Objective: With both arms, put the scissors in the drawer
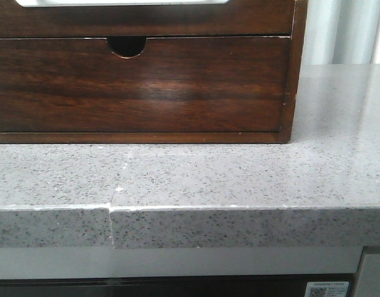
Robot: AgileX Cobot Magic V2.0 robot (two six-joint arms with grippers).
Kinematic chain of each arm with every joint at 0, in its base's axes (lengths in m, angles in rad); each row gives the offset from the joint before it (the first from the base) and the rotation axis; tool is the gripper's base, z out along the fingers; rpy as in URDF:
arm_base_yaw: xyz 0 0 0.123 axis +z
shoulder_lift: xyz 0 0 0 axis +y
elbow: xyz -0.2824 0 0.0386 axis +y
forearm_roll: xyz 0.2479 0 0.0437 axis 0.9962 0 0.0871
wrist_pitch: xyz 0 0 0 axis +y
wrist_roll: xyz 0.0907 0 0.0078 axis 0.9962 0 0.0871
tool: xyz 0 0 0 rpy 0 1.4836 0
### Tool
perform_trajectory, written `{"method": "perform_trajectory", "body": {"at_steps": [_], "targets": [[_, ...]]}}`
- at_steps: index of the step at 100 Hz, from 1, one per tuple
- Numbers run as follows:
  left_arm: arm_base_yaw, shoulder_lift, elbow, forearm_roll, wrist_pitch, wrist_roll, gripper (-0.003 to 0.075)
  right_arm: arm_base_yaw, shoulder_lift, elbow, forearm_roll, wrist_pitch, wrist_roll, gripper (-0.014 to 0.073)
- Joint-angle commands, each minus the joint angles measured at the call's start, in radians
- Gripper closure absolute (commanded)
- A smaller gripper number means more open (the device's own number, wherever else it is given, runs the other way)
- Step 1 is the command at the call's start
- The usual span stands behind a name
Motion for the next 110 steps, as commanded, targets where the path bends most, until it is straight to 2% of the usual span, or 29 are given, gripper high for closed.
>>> {"method": "perform_trajectory", "body": {"at_steps": [1,23,34,54,77,93,110], "targets": [[0.000,-0.032,0.037,-0.007,-0.087,-0.008,0.0741,-0.006,-0.020,0.015,-0.007,-0.085,-0.004,0.0662],[0.000,-0.032,0.024,-0.007,-0.146,-0.008,0.0741,-0.006,-0.020,0.010,0.006,-0.072,-0.004,0.0662],[-0.002,-0.030,-0.033,-0.007,-0.141,-0.008,0.0741,-0.006,-0.020,-0.038,0.054,0.009,-0.004,0.0662],[-0.002,0.052,-0.241,-0.007,0.009,-0.008,0.0741,-0.006,0.001,-0.192,0.095,0.168,-0.004,0.0662],[-0.002,0.267,-0.474,-0.007,0.155,-0.008,0.0741,-0.006,0.163,-0.412,0.109,0.329,-0.004,0.0662],[-0.002,0.403,-0.605,-0.007,0.235,-0.008,0.0741,-0.006,0.330,-0.570,0.109,0.391,-0.004,0.0662],[-0.002,0.496,-0.660,-0.002,0.260,-0.008,0.0741,-0.006,0.463,-0.682,0.109,0.408,-0.004,0.0662]]}}
